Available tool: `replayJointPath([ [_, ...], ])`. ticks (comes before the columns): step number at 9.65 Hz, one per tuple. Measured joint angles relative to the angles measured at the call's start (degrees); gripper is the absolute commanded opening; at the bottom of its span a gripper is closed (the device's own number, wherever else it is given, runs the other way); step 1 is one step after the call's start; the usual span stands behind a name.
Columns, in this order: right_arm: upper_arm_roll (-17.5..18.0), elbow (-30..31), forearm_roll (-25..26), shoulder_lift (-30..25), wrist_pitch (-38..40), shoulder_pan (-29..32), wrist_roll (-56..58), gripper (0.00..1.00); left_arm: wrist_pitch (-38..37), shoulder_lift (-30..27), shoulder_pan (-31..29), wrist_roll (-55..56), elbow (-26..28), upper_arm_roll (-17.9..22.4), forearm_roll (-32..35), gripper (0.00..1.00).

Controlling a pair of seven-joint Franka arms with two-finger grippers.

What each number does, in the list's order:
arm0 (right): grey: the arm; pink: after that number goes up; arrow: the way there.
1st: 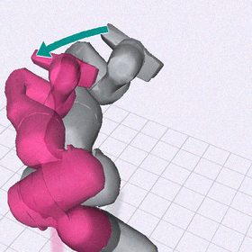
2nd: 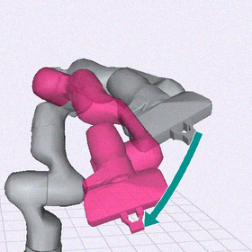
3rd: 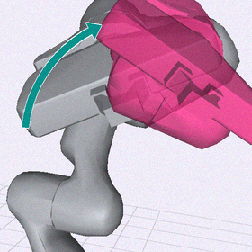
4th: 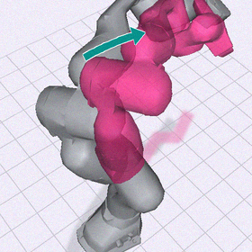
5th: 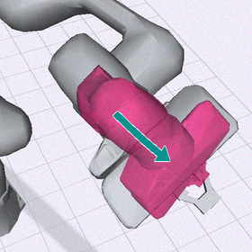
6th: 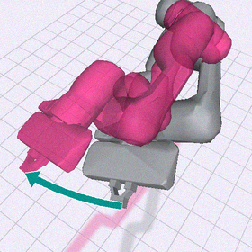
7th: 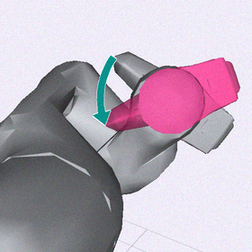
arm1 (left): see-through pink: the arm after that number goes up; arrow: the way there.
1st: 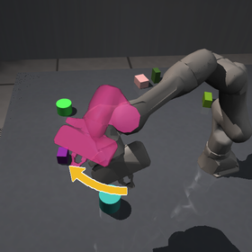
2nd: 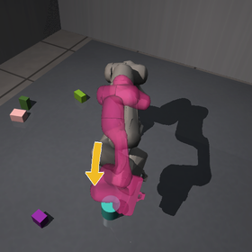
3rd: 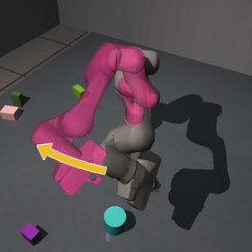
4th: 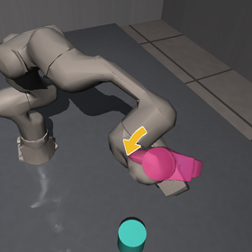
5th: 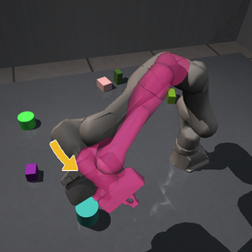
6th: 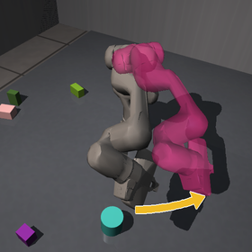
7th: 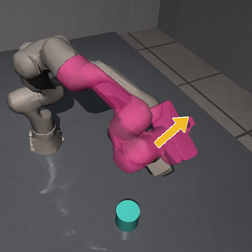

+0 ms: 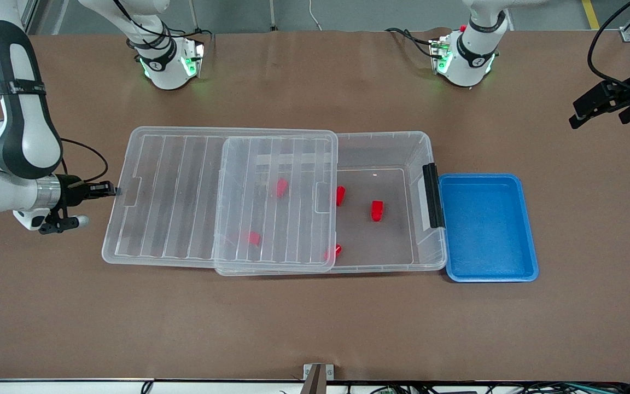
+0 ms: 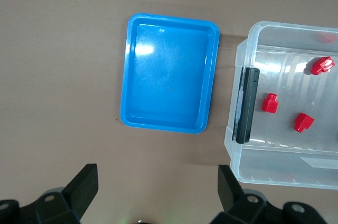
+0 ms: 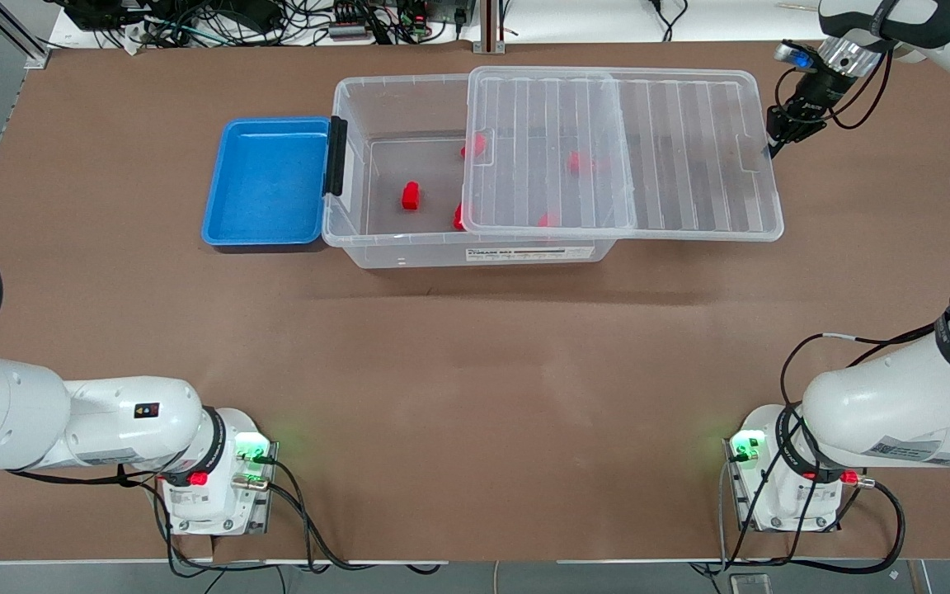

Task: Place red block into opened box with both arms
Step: 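Slide the clear lid back over the box with the right gripper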

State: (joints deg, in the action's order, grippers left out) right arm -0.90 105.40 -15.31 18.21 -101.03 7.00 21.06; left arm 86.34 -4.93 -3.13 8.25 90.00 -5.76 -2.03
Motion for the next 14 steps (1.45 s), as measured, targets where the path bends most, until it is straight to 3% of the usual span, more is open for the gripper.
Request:
replayJointPath([
  [4,0.1,-1.6,-4.1,0.4,3.4,-0.7,-0.8,0.00,0.0,0.0,0.0,0.0,0.0,0.0,0.0,1.00],
  [14,0.4,-3.3,-11.0,1.2,4.1,-10.6,-12.7,0.00,0.0,0.0,-0.3,0.0,-0.2,0.1,-0.2,1.00],
])
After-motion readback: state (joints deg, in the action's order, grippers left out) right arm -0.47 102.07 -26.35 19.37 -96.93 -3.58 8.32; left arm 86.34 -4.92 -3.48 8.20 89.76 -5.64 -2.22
